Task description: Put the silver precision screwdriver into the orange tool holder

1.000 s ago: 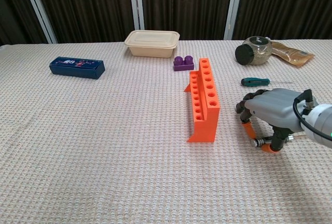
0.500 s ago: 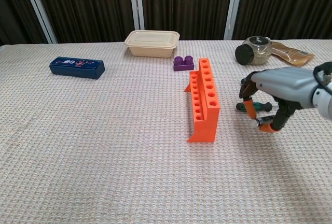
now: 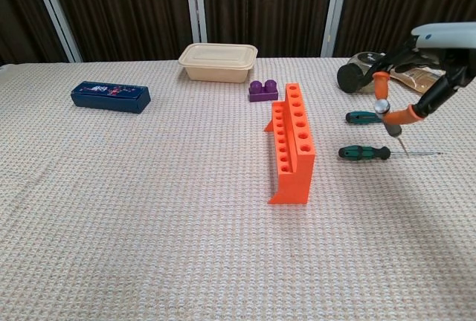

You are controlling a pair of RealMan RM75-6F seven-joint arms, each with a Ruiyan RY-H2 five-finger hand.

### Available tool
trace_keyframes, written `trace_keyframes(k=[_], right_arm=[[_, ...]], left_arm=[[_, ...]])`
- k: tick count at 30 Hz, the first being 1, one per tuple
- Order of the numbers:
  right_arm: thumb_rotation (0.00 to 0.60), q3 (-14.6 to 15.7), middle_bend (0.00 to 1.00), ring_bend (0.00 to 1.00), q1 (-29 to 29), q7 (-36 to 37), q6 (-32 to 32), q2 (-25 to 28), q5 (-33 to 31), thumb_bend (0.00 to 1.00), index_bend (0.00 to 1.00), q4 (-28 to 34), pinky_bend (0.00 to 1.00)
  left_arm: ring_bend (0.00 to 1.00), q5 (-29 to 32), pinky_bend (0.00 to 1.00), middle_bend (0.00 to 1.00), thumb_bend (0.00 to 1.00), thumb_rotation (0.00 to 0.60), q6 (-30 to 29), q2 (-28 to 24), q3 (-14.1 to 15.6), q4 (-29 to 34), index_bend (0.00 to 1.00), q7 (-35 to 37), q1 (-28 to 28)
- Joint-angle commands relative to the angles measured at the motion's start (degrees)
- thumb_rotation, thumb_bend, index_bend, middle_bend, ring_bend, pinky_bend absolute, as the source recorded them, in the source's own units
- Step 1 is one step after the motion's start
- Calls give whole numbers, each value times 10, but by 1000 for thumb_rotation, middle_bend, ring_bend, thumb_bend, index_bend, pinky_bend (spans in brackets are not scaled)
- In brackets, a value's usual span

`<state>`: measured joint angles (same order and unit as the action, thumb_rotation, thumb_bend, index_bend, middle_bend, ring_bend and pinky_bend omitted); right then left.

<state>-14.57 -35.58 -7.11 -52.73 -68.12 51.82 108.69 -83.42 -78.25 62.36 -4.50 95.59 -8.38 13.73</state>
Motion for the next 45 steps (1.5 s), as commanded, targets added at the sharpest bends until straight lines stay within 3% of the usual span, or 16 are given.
trace_keyframes(k=[1, 7, 11, 14, 28, 45], right_arm=[[600, -54, 213, 7, 26, 158, 92, 74, 9, 376, 638, 16, 0], [600, -111, 214, 8, 48, 353, 205, 123, 54, 390, 638, 6, 0], [600, -158, 215, 8, 71, 488, 252, 136, 104, 393, 639, 6, 0], [600, -177, 218, 10, 81, 549, 273, 135, 146, 396, 643, 1, 0], [600, -189, 221, 10, 60, 667, 257, 89, 245, 405, 644, -23, 0], [600, -151, 220, 10, -8, 676, 249, 45, 214, 405, 644, -70, 0]], left_arm=[[0, -2, 0, 0, 183, 600, 5, 1, 2, 3, 0, -4, 2], [0, -7, 0, 0, 182, 600, 10, 7, 5, 7, 0, -17, 8], [0, -11, 0, 0, 181, 600, 10, 8, 6, 10, 0, -21, 9], [0, -12, 0, 0, 181, 600, 7, 9, 5, 12, 0, -22, 9], [0, -14, 0, 0, 182, 600, 8, 3, 5, 20, 0, -25, 13], [0, -2, 0, 0, 181, 600, 13, 4, 4, 15, 0, -21, 13]])
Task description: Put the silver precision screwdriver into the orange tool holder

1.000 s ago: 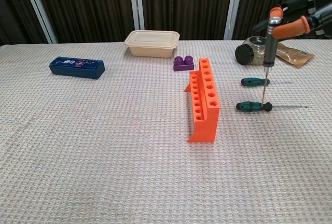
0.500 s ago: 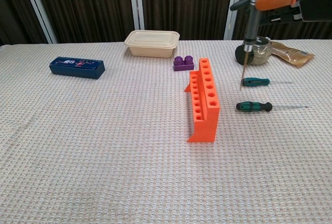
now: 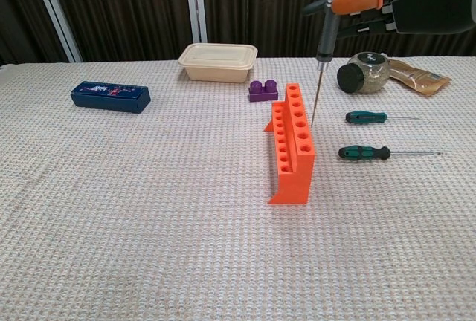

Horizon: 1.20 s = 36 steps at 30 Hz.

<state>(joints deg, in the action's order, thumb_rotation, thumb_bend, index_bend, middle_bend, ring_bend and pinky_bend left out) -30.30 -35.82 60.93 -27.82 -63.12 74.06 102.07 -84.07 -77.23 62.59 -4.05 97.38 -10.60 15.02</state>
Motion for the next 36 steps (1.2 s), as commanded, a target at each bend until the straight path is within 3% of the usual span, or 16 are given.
trace_keyframes(k=[1, 36], right_arm=[[600, 8, 220, 10, -8, -7, -2, -6, -12, 404, 644, -5, 0], [600, 41, 221, 11, -48, -72, -12, -17, -97, 406, 644, 5, 0]], left_arm=[[0, 6, 0, 0, 182, 600, 5, 2, -1, -4, 0, 2, 1], [0, 14, 0, 0, 182, 600, 6, 5, 2, -22, 0, 23, -2]])
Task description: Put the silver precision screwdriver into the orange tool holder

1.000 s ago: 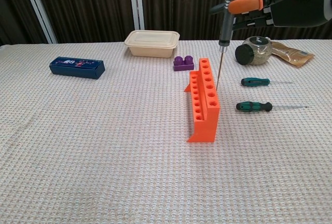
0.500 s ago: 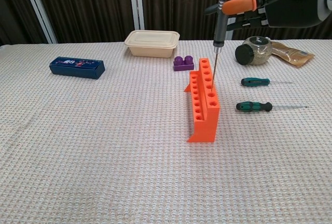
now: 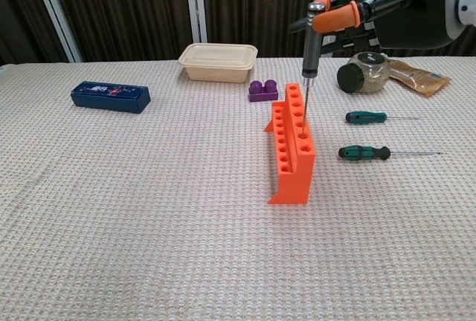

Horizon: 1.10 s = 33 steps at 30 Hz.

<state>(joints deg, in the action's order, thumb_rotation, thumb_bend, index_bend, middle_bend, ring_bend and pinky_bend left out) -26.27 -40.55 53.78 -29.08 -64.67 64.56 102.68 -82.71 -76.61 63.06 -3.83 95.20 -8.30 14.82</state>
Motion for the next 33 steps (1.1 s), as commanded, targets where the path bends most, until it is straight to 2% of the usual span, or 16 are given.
trace_keyframes(k=[1, 14, 21, 33], right_arm=[[600, 1, 221, 11, -1, -1, 1, -3, -2, 406, 644, -2, 0], [600, 9, 220, 7, 1, -2, 0, -20, 6, 405, 644, -20, 0], [600, 28, 220, 6, 7, -10, -18, -54, 22, 405, 644, -49, 0], [600, 44, 220, 6, 9, -30, -44, -88, 30, 406, 644, -76, 0]], left_arm=[[0, 1, 0, 0, 182, 600, 0, 0, 0, 0, 0, 0, 0], [0, 2, 0, 0, 182, 600, 2, 1, 1, -1, 0, -1, -1], [0, 1, 0, 0, 182, 600, 1, 1, 1, -2, 0, -1, 0], [0, 2, 0, 0, 182, 600, 1, 0, -2, -1, 0, -4, 2]])
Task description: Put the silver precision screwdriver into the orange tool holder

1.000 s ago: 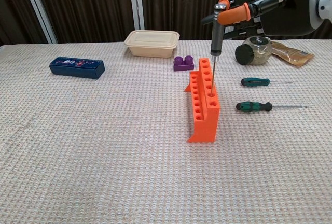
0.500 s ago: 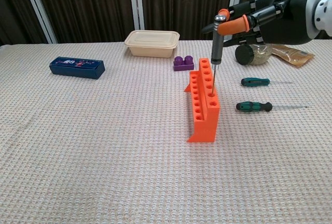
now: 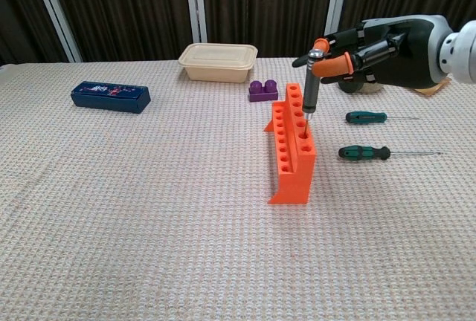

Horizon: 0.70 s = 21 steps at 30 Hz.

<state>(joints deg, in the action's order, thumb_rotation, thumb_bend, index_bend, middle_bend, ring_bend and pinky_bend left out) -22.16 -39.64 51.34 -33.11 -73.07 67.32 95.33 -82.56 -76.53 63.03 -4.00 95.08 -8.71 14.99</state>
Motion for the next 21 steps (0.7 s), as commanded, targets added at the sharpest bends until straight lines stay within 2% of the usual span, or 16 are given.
trace_keyframes(k=[1, 21], right_arm=[[600, 5, 221, 6, 0, -8, -6, -6, 2, 405, 644, -3, 0], [600, 32, 221, 5, 10, -67, -61, -41, 9, 404, 644, 1, 0]], left_arm=[[0, 0, 0, 0, 182, 600, 1, 0, 0, 0, 0, 0, 1], [0, 5, 0, 0, 183, 600, 6, 6, -1, -7, 0, 3, 3]])
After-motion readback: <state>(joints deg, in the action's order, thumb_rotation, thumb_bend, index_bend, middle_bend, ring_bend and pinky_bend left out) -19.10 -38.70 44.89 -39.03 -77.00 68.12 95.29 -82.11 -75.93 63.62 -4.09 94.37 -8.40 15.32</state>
